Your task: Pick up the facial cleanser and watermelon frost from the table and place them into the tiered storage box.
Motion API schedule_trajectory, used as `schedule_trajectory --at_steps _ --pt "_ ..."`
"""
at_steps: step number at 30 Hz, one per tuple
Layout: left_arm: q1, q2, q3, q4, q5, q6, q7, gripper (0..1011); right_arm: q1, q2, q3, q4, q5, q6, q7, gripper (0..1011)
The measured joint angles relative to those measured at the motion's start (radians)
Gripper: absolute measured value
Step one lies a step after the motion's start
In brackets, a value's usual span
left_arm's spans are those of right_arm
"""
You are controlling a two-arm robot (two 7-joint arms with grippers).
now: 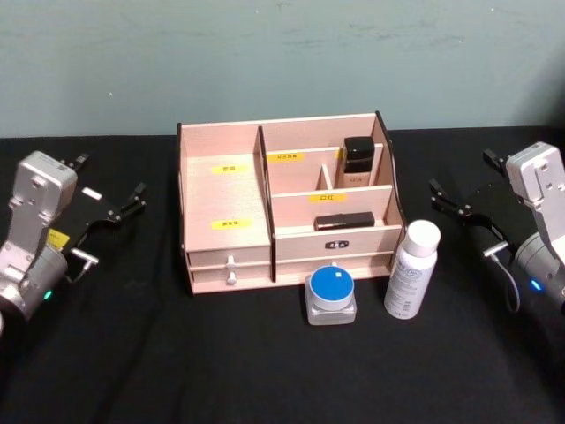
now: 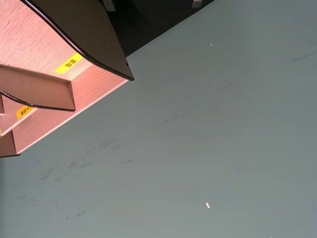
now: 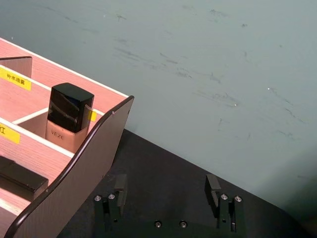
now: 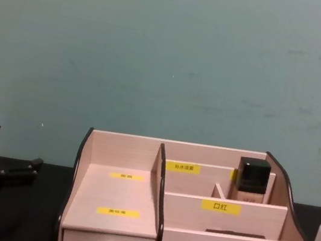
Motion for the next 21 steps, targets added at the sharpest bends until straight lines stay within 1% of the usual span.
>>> schedule_trajectory --at_steps 21 --pt "0.000 0.000 0.000 0.000 0.000 0.000 0.000 1001 0.000 0.000 0.000 0.000 0.000 0.000 0.000 1003"
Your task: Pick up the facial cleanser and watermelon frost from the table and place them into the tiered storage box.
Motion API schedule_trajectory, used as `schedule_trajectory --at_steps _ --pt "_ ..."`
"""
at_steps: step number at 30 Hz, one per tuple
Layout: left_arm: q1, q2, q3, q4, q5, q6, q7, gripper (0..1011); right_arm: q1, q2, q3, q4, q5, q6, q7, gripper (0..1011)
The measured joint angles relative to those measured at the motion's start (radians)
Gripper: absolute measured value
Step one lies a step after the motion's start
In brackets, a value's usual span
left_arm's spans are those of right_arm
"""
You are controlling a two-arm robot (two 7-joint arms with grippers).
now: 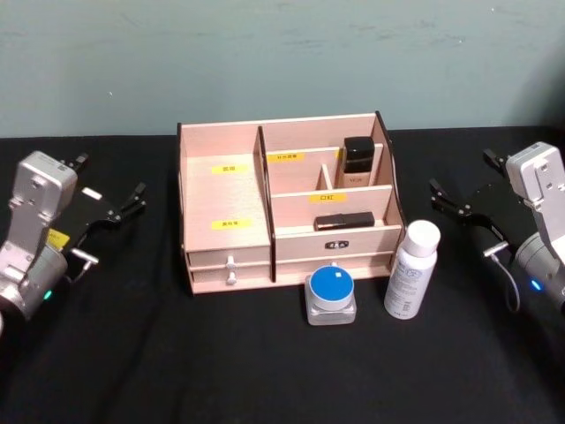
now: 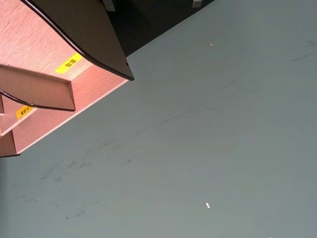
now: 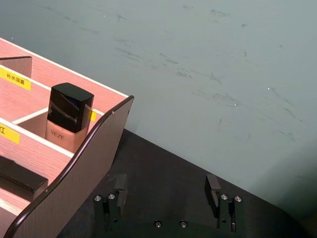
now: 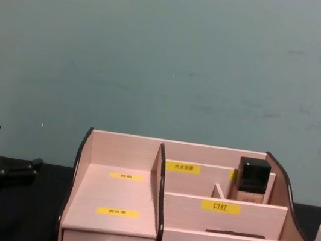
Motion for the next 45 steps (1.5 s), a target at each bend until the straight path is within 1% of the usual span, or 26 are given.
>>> schedule_trajectory --at_steps 17,21,25,26,29,30,32,35,38,39,41,42,45 --pt "0.000 0.000 0.000 0.000 0.000 0.000 0.000 1001 0.000 0.000 0.000 0.000 0.000 0.000 0.000 1002" --pt "0.000 0.000 0.000 0.000 0.000 0.000 0.000 1001 0.000 -0.007 0.022 0.000 0.016 0.002 0.017 1003" --pt "0.000 0.000 0.000 0.000 0.000 0.000 0.000 1001 -0.017 0.002 0.051 -0.026 0.039 0.000 0.041 1003" --pt "0.000 0.000 0.000 0.000 0.000 0.000 0.000 1001 -0.028 0.010 0.065 -0.045 0.049 -0.001 0.050 1003" --pt "0.000 0.000 0.000 0.000 0.000 0.000 0.000 1001 -0.052 0.024 0.086 -0.081 0.071 -0.003 0.067 1003" --pt "0.000 0.000 0.000 0.000 0.000 0.000 0.000 1001 -0.070 0.035 0.102 -0.108 0.085 -0.005 0.080 1003" --pt "0.000 0.000 0.000 0.000 0.000 0.000 0.000 1001 -0.090 0.047 0.115 -0.136 0.098 -0.009 0.092 1003" --pt "0.000 0.000 0.000 0.000 0.000 0.000 0.000 1001 -0.151 0.084 0.155 -0.217 0.124 -0.023 0.118 1003" --pt "0.000 0.000 0.000 0.000 0.000 0.000 0.000 1001 -0.187 0.106 0.181 -0.262 0.137 -0.032 0.128 1003" --pt "0.000 0.000 0.000 0.000 0.000 0.000 0.000 1001 -0.214 0.121 0.199 -0.295 0.147 -0.038 0.137 1002" --pt "0.000 0.000 0.000 0.000 0.000 0.000 0.000 1001 -0.244 0.138 0.218 -0.328 0.157 -0.044 0.146 1003" --pt "0.000 0.000 0.000 0.000 0.000 0.000 0.000 1002 -0.274 0.154 0.234 -0.358 0.167 -0.050 0.158 1002" --pt "0.000 0.000 0.000 0.000 0.000 0.000 0.000 1001 -0.321 0.176 0.258 -0.402 0.182 -0.056 0.176 1003"
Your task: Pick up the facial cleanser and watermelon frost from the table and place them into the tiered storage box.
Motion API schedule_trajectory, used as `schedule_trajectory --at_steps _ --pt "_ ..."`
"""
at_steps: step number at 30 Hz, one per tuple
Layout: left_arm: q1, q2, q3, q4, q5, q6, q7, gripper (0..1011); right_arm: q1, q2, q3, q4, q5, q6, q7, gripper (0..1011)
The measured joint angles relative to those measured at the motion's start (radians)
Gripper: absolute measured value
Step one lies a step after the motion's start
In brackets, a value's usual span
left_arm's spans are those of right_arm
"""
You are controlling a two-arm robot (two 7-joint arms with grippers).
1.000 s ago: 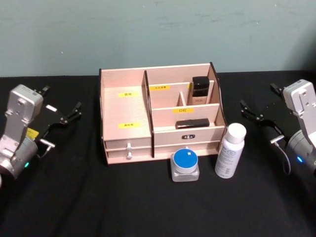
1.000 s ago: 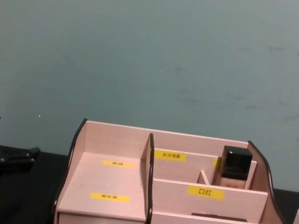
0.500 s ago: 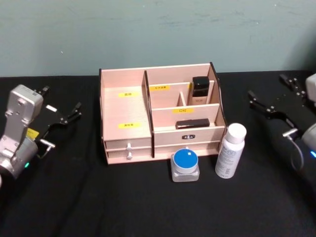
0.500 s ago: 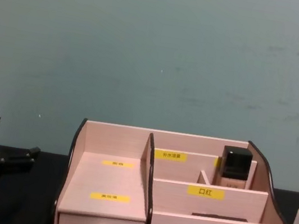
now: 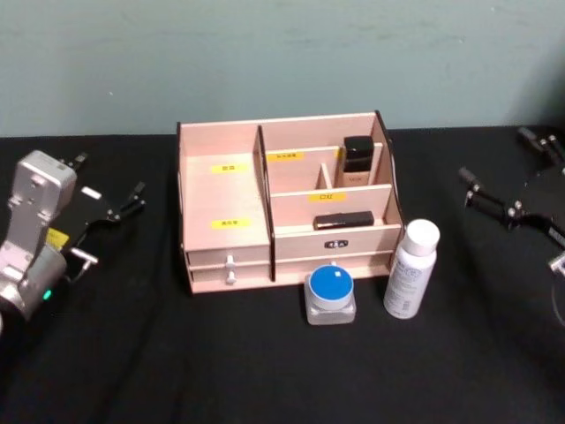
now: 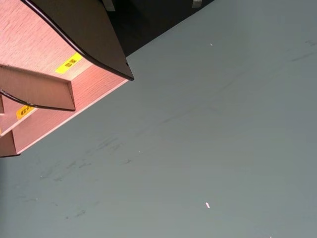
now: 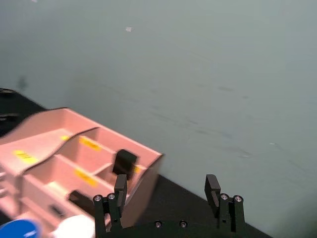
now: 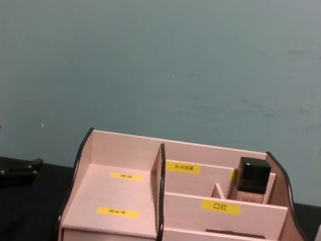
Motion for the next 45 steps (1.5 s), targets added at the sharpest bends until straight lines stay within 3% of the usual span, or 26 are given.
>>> schedule_trajectory --at_steps 4,13,20,30,45 --pt "0.000 0.000 0.000 0.000 0.000 0.000 0.000 1001 -0.087 0.036 0.032 -0.070 0.027 -0.002 0.036 1003" --pt "0.000 0.000 0.000 0.000 0.000 0.000 0.000 1001 -0.237 0.084 0.090 -0.153 0.046 -0.013 0.086 1003" --pt "0.000 0.000 0.000 0.000 0.000 0.000 0.000 1001 -0.285 0.089 0.108 -0.153 0.058 -0.006 0.115 1002" --pt "0.000 0.000 0.000 0.000 0.000 0.000 0.000 1001 -0.269 0.069 0.074 -0.101 0.069 0.039 0.169 1003" --pt "0.000 0.000 0.000 0.000 0.000 0.000 0.000 1001 -0.153 -0.013 -0.002 -0.007 0.022 0.142 0.205 1003"
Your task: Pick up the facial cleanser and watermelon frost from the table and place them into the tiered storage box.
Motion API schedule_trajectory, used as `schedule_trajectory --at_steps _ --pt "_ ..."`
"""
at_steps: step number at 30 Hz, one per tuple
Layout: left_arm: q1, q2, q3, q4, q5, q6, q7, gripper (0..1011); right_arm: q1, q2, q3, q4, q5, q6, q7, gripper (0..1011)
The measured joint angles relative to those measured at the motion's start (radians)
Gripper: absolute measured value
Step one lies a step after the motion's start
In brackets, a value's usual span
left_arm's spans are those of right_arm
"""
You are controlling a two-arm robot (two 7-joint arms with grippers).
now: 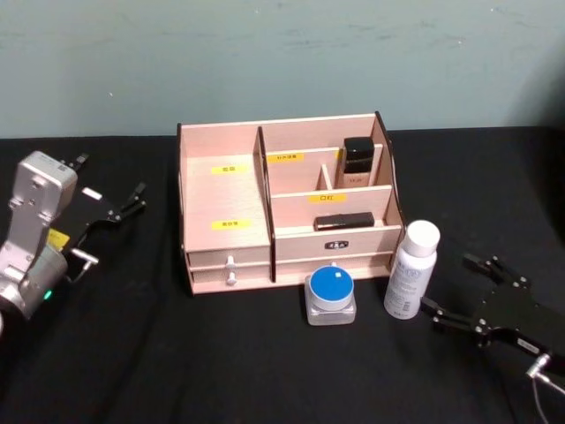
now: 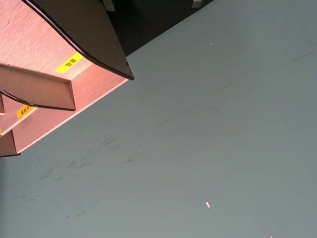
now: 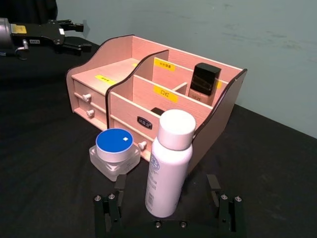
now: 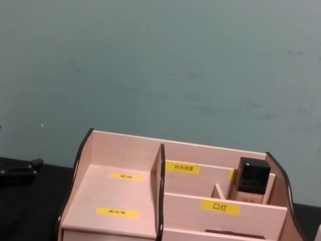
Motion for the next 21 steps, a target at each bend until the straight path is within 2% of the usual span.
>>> schedule_trajectory --at_steps 12,21 --pt "0.000 0.000 0.000 0.000 0.000 0.000 0.000 1001 0.113 -0.092 -0.048 0.082 -0.043 0.046 0.026 1002" --pt "0.000 0.000 0.000 0.000 0.000 0.000 0.000 1002 0.154 -0.135 -0.056 0.116 -0.076 0.053 0.037 1003"
